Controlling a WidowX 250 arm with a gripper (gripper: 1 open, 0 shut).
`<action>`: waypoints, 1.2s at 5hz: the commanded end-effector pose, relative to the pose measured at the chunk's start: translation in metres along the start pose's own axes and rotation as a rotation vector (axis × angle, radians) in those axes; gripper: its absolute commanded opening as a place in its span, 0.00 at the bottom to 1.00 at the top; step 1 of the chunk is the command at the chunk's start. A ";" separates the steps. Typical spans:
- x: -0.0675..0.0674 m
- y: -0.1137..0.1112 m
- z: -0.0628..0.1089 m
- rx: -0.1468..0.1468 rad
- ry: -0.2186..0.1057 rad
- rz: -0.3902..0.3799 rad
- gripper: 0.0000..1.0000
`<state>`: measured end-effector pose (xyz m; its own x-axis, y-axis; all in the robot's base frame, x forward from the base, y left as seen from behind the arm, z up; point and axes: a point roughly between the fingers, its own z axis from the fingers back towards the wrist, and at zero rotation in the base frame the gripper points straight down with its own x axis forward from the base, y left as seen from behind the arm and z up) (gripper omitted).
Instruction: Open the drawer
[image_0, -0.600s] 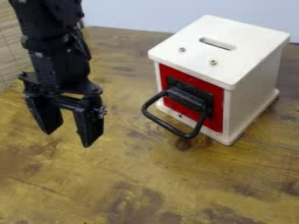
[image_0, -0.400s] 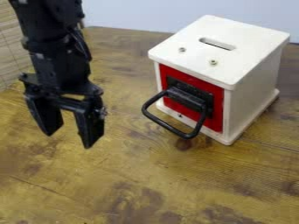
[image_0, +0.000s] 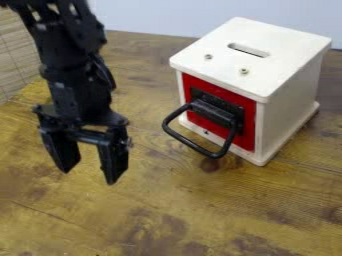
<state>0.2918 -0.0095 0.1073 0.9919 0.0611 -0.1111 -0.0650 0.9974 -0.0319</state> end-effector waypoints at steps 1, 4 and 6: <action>0.015 0.004 0.004 -0.033 -0.057 0.072 1.00; 0.031 -0.016 0.019 -0.087 -0.091 0.115 1.00; 0.039 -0.024 0.000 -0.109 -0.096 0.169 1.00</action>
<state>0.3288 -0.0233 0.0924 0.9669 0.2461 -0.0670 -0.2525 0.9608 -0.1145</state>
